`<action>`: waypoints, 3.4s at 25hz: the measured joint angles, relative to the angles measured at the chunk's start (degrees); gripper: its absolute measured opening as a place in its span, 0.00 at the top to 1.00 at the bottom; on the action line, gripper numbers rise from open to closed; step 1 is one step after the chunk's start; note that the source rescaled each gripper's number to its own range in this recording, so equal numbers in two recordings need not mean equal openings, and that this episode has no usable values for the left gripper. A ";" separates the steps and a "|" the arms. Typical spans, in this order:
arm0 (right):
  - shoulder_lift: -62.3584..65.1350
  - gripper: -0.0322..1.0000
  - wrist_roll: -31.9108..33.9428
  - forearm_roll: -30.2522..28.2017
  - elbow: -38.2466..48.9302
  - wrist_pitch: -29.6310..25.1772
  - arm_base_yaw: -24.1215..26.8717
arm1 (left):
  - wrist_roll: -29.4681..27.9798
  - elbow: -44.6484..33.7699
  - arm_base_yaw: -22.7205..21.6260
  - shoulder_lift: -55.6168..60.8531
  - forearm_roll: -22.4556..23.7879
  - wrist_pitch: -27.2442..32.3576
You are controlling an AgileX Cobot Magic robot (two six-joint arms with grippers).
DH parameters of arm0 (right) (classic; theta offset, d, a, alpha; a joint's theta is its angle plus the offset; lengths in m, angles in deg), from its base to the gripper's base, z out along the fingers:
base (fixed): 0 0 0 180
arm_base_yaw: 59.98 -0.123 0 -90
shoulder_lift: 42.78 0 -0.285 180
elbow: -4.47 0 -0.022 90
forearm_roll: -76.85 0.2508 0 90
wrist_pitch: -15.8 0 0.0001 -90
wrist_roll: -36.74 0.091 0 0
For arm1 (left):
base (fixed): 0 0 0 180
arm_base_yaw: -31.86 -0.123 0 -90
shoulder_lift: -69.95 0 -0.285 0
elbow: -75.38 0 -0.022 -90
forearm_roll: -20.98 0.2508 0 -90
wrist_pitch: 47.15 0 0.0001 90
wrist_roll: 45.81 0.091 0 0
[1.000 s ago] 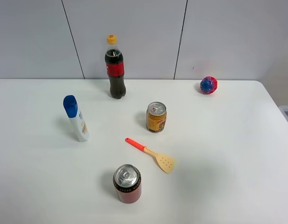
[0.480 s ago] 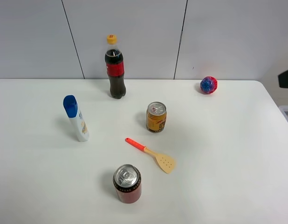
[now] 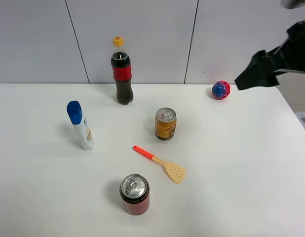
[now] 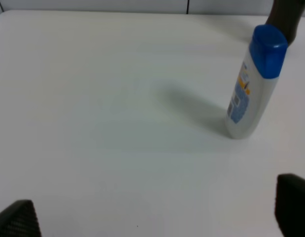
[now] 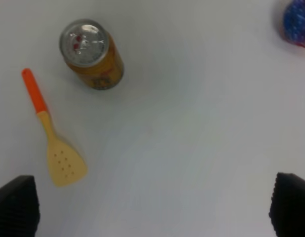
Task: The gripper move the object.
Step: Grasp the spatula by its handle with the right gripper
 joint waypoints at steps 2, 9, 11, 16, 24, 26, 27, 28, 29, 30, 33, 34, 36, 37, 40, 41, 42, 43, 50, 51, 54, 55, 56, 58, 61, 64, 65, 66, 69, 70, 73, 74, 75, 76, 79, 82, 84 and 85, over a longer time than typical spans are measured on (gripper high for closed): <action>-2.21 0.08 2.14 -1.79 -0.45 2.19 -5.87 | 0.00 0.00 0.00 0.00 0.00 0.00; -10.72 0.08 4.63 -6.22 -0.56 8.32 -22.42 | 0.00 0.00 0.00 0.00 0.00 0.00; -13.57 0.08 4.69 -8.00 -0.56 9.37 -26.21 | 0.00 0.00 0.00 0.00 0.00 0.00; -20.72 0.08 4.69 -11.52 -0.56 9.70 -31.96 | 0.00 0.00 0.00 0.00 0.00 0.00; -24.69 0.08 5.22 -13.05 -0.56 10.10 -32.18 | 0.00 0.00 0.00 0.00 0.00 0.00; -25.68 0.08 6.06 -13.82 -0.56 10.10 -32.18 | 0.00 0.00 0.00 0.00 0.00 0.00; -26.36 0.08 6.36 -14.09 -0.56 10.10 -32.18 | 0.00 0.00 0.00 0.00 0.00 0.00; -27.09 0.08 6.79 -14.10 -0.60 10.10 -32.18 | 0.00 0.00 0.00 0.00 0.00 0.00; -27.69 0.08 6.97 -14.17 -0.60 10.10 -32.18 | 0.00 0.00 0.00 0.00 0.00 0.00; -27.69 0.08 6.97 -14.17 -0.60 10.10 -32.18 | 0.00 0.00 0.00 0.00 0.00 0.00; -29.68 0.09 7.34 -14.32 -0.60 10.15 -32.18 | 0.00 0.00 0.00 0.00 0.00 0.00; -30.40 0.09 7.34 -14.27 -0.60 10.15 -32.18 | 0.00 0.00 0.00 0.00 0.00 0.00; -31.96 0.10 7.34 -14.27 -0.60 10.19 -32.18 | 0.00 0.00 0.00 0.00 0.00 0.00; -32.55 0.10 7.34 -14.21 -0.60 10.19 -32.18 | 0.00 0.00 0.00 0.00 0.00 0.00; -33.98 0.10 7.34 -14.13 -0.60 10.26 -32.18 | 0.00 0.00 0.00 0.00 0.00 0.00; -34.30 0.10 7.34 -14.13 -0.60 10.32 -32.18 | 0.00 0.00 0.00 0.00 0.00 0.00; -34.61 0.10 7.61 -14.13 -0.60 10.55 -32.18 | 0.00 0.00 0.00 0.00 0.00 0.00; -35.08 0.10 7.85 -14.13 -0.60 10.97 -32.18 | 0.00 0.00 0.00 0.00 0.00 0.00; -39.76 0.10 9.78 -14.06 -0.60 12.58 -32.18 | 0.05 0.00 0.00 0.00 0.00 0.00; -40.17 0.10 9.85 -14.06 -0.60 13.18 -32.18 | 0.05 0.00 0.00 0.00 0.00 0.00; -41.31 0.10 9.90 -14.06 -0.60 15.30 -32.18 | 0.05 0.00 0.00 0.00 0.00 0.00; -41.51 0.10 10.05 -14.06 -0.65 16.17 -32.18 | 0.05 0.00 0.00 0.00 0.00 0.00; -41.77 0.10 10.34 -13.99 -0.78 17.07 -32.18 | 0.05 0.00 0.00 0.00 0.00 0.00; -42.24 0.11 10.62 -13.93 -1.33 18.53 -32.18 | 0.05 0.00 0.00 0.00 0.00 0.00; -42.88 0.11 10.75 -13.89 -2.75 19.47 -32.18 | 0.05 0.00 0.00 0.00 0.00 0.00; -44.03 0.11 10.75 -13.86 -4.30 19.90 -32.18 | 0.05 0.00 0.00 0.00 0.00 0.00; -44.57 0.11 10.75 -13.74 -4.85 19.95 -32.18 | 0.05 0.00 0.00 0.00 0.00 0.00; -45.15 0.11 10.75 -13.74 -5.34 19.94 -32.18 | 0.05 0.00 0.00 0.00 0.00 0.00; -47.36 0.11 10.75 -13.56 -6.89 20.01 -32.18 | 0.05 0.00 0.00 0.00 0.00 0.00; -48.11 0.11 10.75 -13.55 -7.28 19.87 -32.33 | 0.05 0.00 0.00 0.00 0.00 0.00; -49.43 0.11 10.75 -13.91 -7.78 19.78 -32.59 | 0.05 0.00 0.00 0.00 0.00 0.00; -49.55 0.11 10.75 -14.09 -7.86 19.73 -32.59 | 0.05 0.00 0.00 0.00 0.00 0.00; -49.75 0.11 10.75 -14.35 -7.99 19.57 -32.63 | 0.05 0.00 0.00 0.00 0.00 0.00; -49.87 0.11 10.75 -14.48 -8.11 19.46 -32.63 | 0.05 0.00 0.00 0.00 0.00 0.00; -50.00 0.12 10.75 -15.09 -8.23 18.69 -32.63 | 0.05 0.00 0.00 0.00 0.00 0.00; -50.00 0.16 10.69 -15.52 -8.25 16.89 -32.63 | 0.05 0.00 0.00 0.00 0.00 0.00; -50.00 0.21 10.69 -15.40 -8.29 15.57 -32.63 | 0.05 0.00 0.00 0.00 0.00 0.00; -50.24 0.24 10.74 -15.18 -8.29 14.86 -32.63 | 0.05 0.00 0.00 0.00 0.00 0.00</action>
